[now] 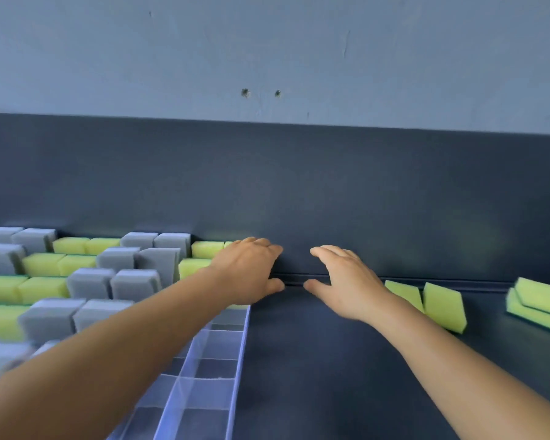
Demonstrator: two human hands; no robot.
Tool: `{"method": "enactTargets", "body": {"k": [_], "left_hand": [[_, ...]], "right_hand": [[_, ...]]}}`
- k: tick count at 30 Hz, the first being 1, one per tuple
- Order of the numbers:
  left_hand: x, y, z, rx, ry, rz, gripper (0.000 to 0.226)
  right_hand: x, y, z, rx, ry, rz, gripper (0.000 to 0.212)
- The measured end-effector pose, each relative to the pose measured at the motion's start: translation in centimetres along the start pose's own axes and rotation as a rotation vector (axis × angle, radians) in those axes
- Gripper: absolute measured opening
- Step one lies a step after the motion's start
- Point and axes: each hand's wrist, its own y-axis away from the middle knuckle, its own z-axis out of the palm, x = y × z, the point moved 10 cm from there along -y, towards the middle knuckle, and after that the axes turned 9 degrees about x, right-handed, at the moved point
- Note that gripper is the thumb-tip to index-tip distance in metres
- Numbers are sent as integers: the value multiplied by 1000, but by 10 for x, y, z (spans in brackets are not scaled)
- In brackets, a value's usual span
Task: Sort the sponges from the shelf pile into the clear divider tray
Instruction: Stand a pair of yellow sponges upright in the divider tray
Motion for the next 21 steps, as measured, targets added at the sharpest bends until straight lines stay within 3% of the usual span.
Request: {"method": "enactTargets", "body": {"k": [13,21], "left_hand": [[153,-46,57,-77,136,108,60],[187,-70,91,-157,147,24,49]], "right_hand": [[147,50,-31,-29,35,256,59],[232,63,-33,-18,35,470,61]]}}
